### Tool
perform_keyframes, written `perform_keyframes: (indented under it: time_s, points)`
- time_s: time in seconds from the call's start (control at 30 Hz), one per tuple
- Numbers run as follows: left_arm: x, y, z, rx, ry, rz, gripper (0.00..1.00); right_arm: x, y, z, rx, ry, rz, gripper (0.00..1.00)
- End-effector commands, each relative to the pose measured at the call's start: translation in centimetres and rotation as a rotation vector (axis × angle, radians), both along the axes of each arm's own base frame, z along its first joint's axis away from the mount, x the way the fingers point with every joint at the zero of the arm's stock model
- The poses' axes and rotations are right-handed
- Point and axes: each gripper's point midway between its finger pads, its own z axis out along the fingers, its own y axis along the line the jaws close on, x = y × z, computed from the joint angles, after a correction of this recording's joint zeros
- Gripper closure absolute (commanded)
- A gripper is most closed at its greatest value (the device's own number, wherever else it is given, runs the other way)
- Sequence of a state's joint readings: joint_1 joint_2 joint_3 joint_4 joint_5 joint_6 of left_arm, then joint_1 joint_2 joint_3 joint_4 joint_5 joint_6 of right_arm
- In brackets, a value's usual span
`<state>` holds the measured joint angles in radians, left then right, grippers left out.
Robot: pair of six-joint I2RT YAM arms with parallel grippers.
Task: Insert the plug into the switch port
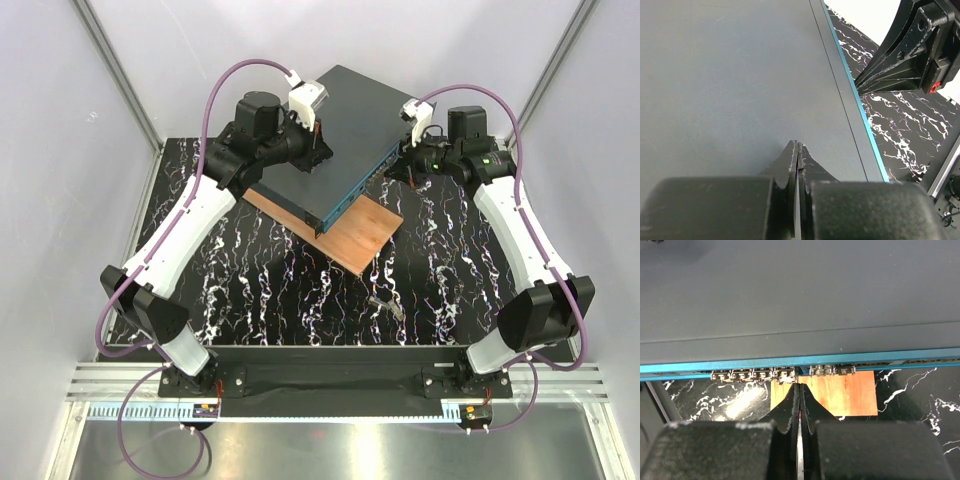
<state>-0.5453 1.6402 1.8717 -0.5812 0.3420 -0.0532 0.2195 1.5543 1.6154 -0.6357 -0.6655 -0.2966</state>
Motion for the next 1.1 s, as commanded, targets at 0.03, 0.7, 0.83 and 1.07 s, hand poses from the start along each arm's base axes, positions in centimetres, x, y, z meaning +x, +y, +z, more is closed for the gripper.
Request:
perform_keyframes:
  time_s: [0.03,0.7,0.83,1.07]
  points:
    - [0.5,-0.3,0.9,-0.031,-0.035,-0.015,1.0,1.4,1.8,2.7,0.075,-0.087,-0.001,0.99]
    - [0.7,-0.5,0.2,-0.025,-0.02,-0.019,1.0,2.4,3.9,3.7,0.279,0.019,-0.037,1.0]
    - [0.8,-0.4,0.4,-0.026,-0.023,-0.014,1.0,2.1,3.7,3.5,0.265,0.024,-0.039,0.99]
    - [0.3,2.0,2.3,-0.062,-0.041,0.026,1.0,0.1,-0.2,3.9,0.192,-0.019,-0.118,0.96]
